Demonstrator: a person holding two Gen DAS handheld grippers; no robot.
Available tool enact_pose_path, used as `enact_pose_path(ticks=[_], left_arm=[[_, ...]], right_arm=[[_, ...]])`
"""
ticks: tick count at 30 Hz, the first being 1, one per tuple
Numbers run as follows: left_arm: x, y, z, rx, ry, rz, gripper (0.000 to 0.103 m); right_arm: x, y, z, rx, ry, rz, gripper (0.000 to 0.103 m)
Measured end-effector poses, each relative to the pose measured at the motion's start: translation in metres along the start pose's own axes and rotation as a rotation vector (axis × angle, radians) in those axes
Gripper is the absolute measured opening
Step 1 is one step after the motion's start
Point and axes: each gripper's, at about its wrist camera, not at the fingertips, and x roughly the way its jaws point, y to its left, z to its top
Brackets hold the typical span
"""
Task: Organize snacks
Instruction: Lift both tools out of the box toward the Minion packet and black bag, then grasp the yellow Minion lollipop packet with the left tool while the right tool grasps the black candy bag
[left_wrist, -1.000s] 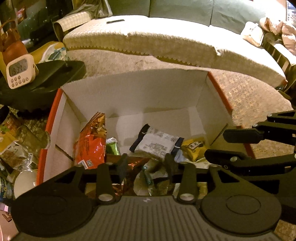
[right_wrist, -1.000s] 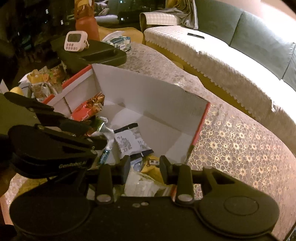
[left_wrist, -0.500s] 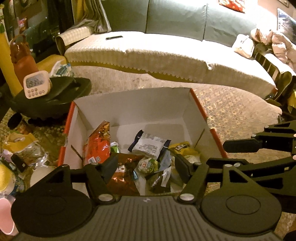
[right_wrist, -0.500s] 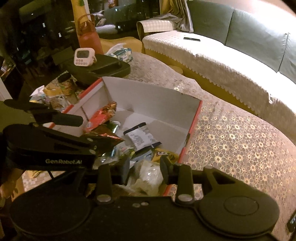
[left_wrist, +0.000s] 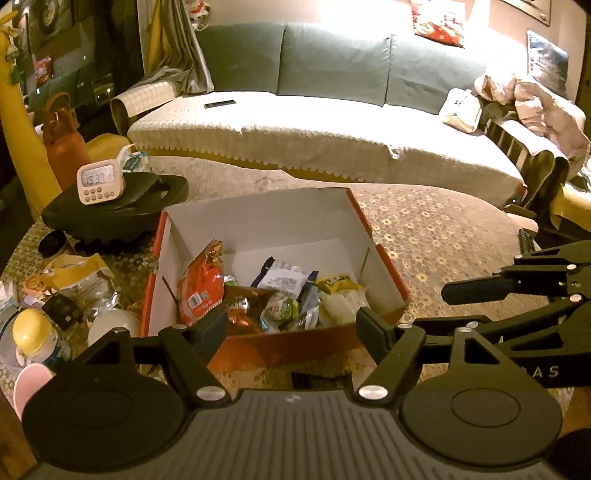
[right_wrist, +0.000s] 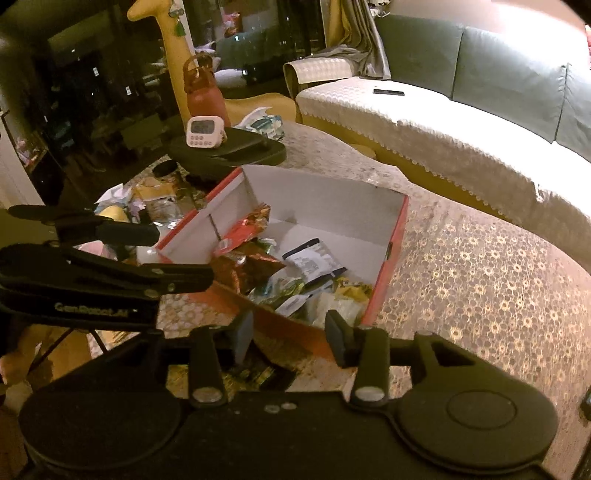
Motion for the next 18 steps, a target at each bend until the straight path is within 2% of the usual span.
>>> enact_pose_path(ticks=[3,4,7,9,11,15,17,18], left_arm=[[-0.012,-0.002,-0.009,0.005,-0.012,0.0,0.078],[-0.016,-0.001,-0.014,0.003,-0.015,-0.001,0.083],[-0.023,-0.002,-0.024,0.003,-0.025,0.003,0.084],[-0.027,-0.002,-0.031,0.004,-0.032,0.004,0.084],[-0.03,-0.002,-0.038,0.008,-0.038,-0.001,0.085],[-0.03,-0.001,-0.055,0.02,-0.037,0.003,0.088],[-0.028,0.001,-0.065,0.021,-0.029,0.005,0.09],[-0.026,0.002,-0.069,0.018,-0.022,0.005,0.09]], right_arm=[[-0.007,0.005,-0.008,0.002,-0.008,0.008,0.055],[-0.009,0.007,-0.011,0.001,-0.008,0.008,0.058],[-0.012,0.011,-0.019,0.002,-0.003,0.012,0.06],[-0.015,0.013,-0.026,0.004,-0.002,0.009,0.066],[-0.016,0.014,-0.032,0.009,-0.007,0.014,0.084],[-0.015,0.016,-0.042,0.005,0.0,0.023,0.089],[-0.013,0.019,-0.047,-0.007,-0.001,0.024,0.1],[-0.012,0.02,-0.05,-0.014,-0.001,0.025,0.102]])
